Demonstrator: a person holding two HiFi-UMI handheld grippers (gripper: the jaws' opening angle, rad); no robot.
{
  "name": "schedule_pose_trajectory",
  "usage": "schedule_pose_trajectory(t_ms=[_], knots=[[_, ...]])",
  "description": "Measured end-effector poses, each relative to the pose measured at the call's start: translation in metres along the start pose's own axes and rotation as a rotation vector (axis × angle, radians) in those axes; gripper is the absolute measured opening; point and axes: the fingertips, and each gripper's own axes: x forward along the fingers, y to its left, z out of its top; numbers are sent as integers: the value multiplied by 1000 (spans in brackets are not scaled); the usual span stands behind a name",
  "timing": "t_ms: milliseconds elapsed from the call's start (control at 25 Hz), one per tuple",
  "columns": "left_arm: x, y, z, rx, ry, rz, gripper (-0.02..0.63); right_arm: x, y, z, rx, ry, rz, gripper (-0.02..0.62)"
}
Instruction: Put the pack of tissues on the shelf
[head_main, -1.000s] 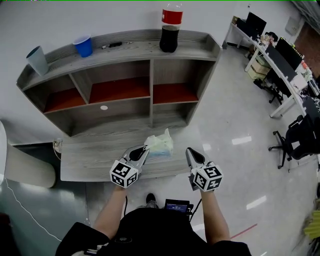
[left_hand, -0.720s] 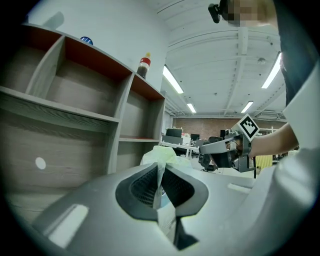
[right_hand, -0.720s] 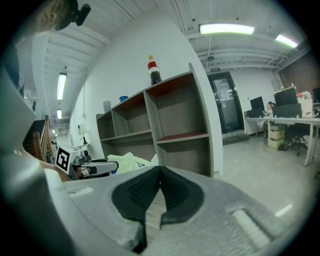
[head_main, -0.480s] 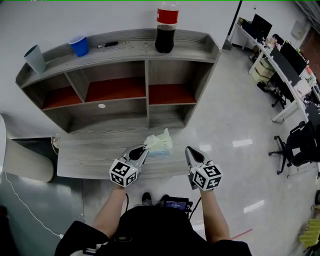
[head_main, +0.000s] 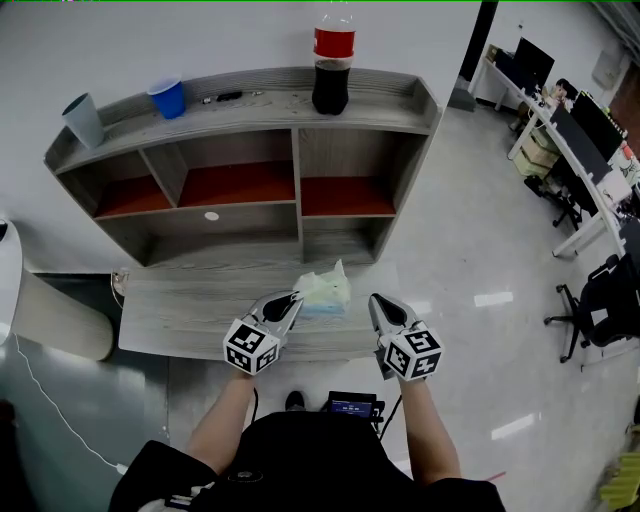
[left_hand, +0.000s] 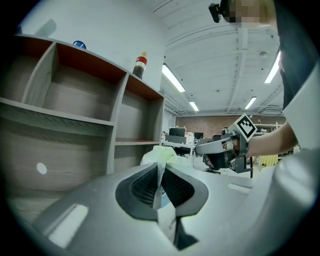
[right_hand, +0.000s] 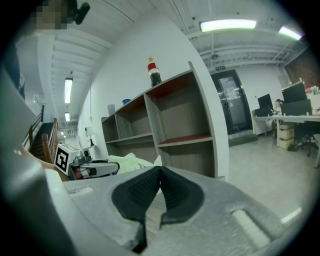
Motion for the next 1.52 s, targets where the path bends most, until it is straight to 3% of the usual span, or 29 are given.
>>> schedule_pose_trajectory(t_ms=[960, 1520], knots=[[12, -16, -8, 16, 37, 15, 12, -15, -17, -8, 38, 5, 50, -2], [45, -13, -4, 28, 34, 59, 12, -17, -35, -26, 69, 55, 214, -2]])
